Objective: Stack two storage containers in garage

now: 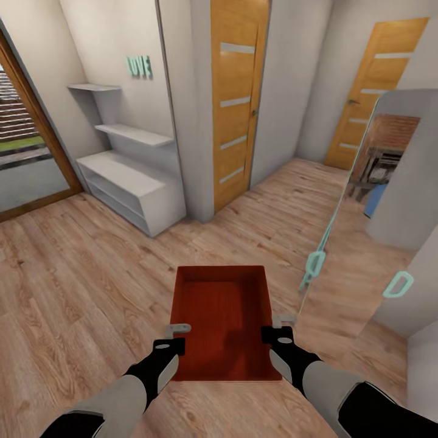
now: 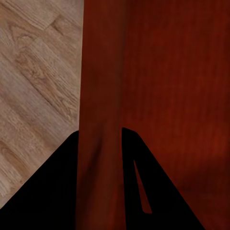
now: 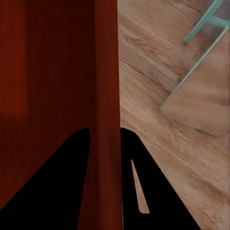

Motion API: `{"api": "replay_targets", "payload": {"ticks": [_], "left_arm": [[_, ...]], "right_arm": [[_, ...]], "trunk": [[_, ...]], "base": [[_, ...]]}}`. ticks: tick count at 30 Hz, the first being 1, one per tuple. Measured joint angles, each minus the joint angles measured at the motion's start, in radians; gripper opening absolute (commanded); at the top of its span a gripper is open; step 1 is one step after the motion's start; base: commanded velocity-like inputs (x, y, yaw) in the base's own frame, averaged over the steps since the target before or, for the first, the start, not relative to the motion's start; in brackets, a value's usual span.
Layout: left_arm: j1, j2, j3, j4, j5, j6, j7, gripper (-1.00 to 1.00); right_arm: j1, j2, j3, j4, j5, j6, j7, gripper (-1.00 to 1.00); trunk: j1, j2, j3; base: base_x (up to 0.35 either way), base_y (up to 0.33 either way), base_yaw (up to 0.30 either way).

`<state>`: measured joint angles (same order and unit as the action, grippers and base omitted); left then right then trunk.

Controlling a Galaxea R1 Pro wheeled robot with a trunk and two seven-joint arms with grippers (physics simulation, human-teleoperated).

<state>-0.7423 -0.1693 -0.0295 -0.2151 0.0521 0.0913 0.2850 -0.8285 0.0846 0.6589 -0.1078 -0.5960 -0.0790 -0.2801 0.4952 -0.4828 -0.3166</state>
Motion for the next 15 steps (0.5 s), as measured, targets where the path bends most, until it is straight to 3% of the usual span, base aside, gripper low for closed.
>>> {"api": "replay_targets", "payload": {"ticks": [15], "left_arm": [[0.000,0.000,0.000,0.000,0.000,0.000,0.000,-1.00]], "right_arm": [[0.000,0.000,0.000,0.000,0.000,0.000,0.000,-1.00]], "trunk": [[0.000,0.000,0.000]], "base": [[0.325,0.000,0.000]]}}
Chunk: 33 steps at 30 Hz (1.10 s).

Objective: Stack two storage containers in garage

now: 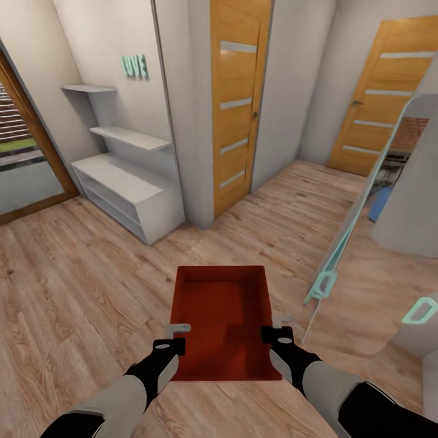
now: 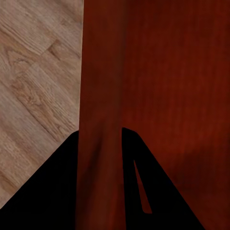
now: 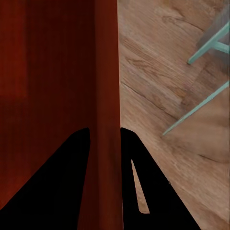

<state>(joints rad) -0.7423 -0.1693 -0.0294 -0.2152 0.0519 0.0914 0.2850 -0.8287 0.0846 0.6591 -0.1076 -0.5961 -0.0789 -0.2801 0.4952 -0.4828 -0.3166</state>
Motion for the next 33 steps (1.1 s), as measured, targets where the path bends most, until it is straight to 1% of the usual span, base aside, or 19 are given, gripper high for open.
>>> {"api": "replay_targets", "payload": {"ticks": [33], "left_arm": [[0.000,0.000,0.000,0.000,0.000,0.000,0.000,-1.00]], "right_arm": [[0.000,0.000,-0.001,0.000,0.001,0.000,0.000,-1.00]], "trunk": [[0.000,0.000,0.000]], "base": [[0.325,0.000,0.000]]}}
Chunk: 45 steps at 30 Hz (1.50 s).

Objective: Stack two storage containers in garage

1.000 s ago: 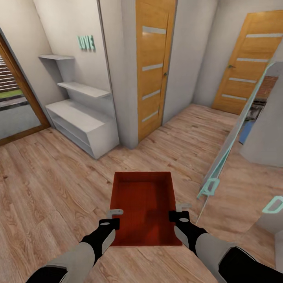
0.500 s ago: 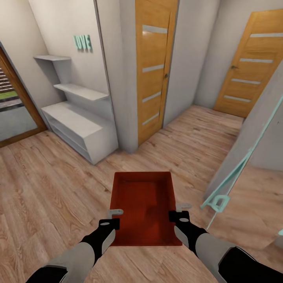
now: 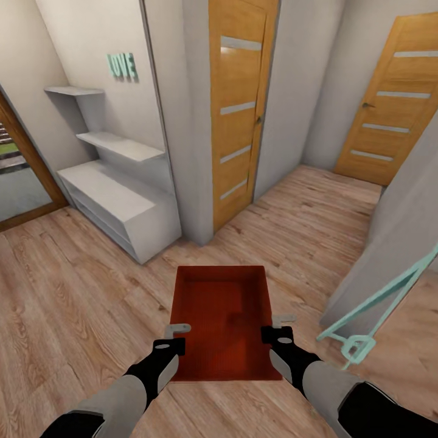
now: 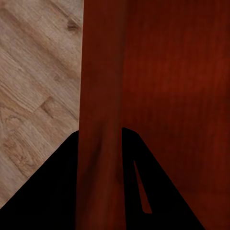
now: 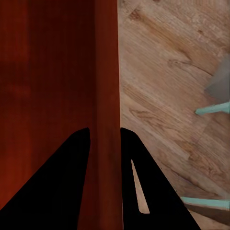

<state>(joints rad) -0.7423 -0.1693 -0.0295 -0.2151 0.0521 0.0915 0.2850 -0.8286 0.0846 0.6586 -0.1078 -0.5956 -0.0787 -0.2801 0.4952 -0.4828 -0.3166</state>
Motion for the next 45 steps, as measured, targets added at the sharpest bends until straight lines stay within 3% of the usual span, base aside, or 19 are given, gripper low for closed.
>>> {"api": "replay_targets", "payload": {"ticks": [27,45], "left_arm": [[0.000,0.000,0.000,0.000,0.000,0.000,0.000,-1.00],[0.000,0.000,0.000,0.000,0.000,0.000,0.000,-1.00]], "right_arm": [[0.000,0.000,0.001,0.000,-0.001,0.000,0.000,-1.00],[0.000,0.000,0.000,0.000,0.000,0.000,0.000,-1.00]], "trunk": [[0.000,0.000,0.000],[0.000,0.000,0.000]], "base": [[0.325,0.000,0.000],[0.325,0.000,-0.115]]}}
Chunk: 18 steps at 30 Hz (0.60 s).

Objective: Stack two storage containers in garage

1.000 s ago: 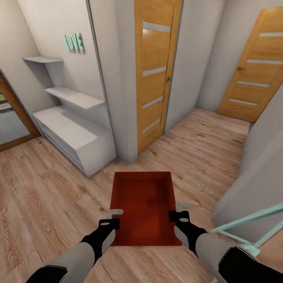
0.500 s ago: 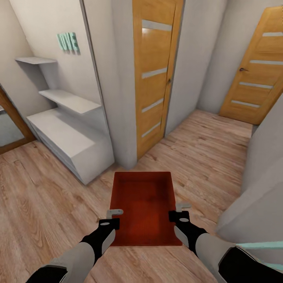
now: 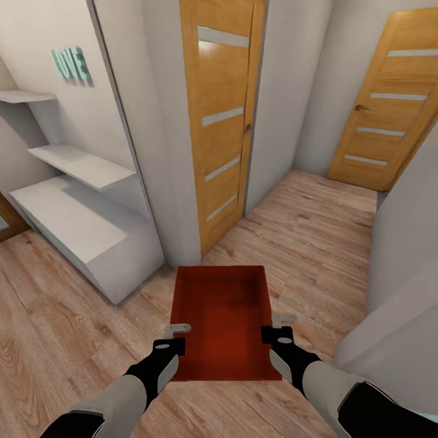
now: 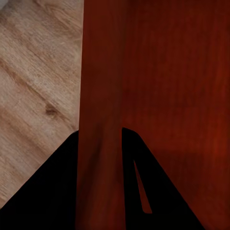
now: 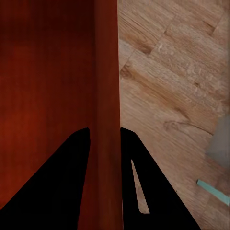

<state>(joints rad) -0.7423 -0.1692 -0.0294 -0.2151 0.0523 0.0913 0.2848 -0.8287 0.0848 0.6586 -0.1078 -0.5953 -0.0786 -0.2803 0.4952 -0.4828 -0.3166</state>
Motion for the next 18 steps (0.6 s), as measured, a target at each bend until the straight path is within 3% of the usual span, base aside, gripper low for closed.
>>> {"api": "replay_targets", "payload": {"ticks": [18], "left_arm": [[0.000,0.000,0.000,0.000,0.000,0.000,0.000,-1.00]], "right_arm": [[0.000,0.000,0.000,0.000,0.000,0.000,0.000,-1.00]], "trunk": [[0.000,0.000,0.000]], "base": [[0.325,0.000,-0.001]]}}
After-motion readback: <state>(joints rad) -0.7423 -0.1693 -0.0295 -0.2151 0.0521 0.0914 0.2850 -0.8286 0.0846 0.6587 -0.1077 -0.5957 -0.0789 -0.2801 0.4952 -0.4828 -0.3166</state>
